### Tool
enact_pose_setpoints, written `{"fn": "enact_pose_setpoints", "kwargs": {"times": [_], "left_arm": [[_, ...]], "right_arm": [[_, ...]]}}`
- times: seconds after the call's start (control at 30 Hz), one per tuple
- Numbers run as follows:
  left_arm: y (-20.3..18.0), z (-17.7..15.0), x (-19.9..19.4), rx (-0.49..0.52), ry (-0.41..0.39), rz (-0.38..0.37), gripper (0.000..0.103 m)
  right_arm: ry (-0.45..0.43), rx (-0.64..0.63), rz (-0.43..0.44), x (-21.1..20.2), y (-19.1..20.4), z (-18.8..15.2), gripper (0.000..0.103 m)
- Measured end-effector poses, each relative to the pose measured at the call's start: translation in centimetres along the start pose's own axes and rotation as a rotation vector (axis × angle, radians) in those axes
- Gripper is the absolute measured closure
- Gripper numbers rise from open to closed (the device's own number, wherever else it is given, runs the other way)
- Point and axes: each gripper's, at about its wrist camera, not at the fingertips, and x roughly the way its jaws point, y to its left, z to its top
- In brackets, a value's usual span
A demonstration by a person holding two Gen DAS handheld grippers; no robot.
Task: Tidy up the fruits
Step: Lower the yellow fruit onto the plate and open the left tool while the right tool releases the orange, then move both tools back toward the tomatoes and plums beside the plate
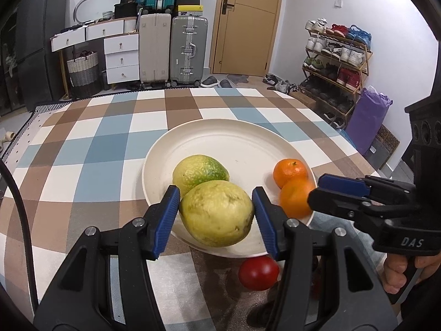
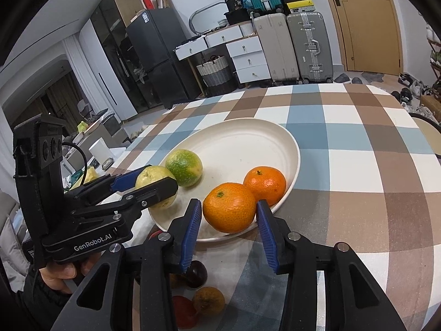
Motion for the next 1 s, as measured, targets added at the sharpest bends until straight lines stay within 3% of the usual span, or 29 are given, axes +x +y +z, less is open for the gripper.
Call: {"fn": "enact_pose_setpoints", "kwargs": {"times": [0.17, 0.23, 0.27, 0.37, 0.47, 0.63, 0.73, 1.0], "left_arm": [[0.6, -0.3, -1.1, -0.011, -0.026, -0.01, 0.049], [0.7, -0.5, -1.3, -0.012, -0.023, -0.014, 0.039], [0.7, -0.5, -1.4, -0.014, -0.025, -0.009, 0.032], [0.8, -0.7, -2.0, -0.017, -0.04, -0.008, 0.022], [0.8, -1.0, -2.3, -0.011, -0.029, -0.001, 0.021], [0.4, -1.9, -3.4, 0.022, -0.021, 0.016, 0.015], [0.4, -2.3, -4.3, 0.024, -0.042, 0.033, 0.0], [1.1, -3.7, -6.3, 0.0, -0.048, 0.045, 0.0]], "right_arm": [[-0.021, -0.005, -0.027, -0.4, -0.2, -0.1, 0.051], [-0.022, 0.002, -0.043, -0.4, -0.4, -0.2, 0.041], [-0.029, 0.01, -0.05, -0.6, -0.5, -0.2, 0.031], [-0.05, 0.012, -0.051, -1.1, -0.7, -0.3, 0.022], [-0.06, 0.007, -0.078, -1.3, -0.7, -0.5, 0.01], [-0.05, 0.012, -0.063, -1.2, -0.9, -0.6, 0.002], [-0.064, 0.009, -0.051, -1.5, -0.9, -0.7, 0.0], [-0.082, -0.003, -0.028, -1.8, -0.7, -0.8, 0.0]]}}
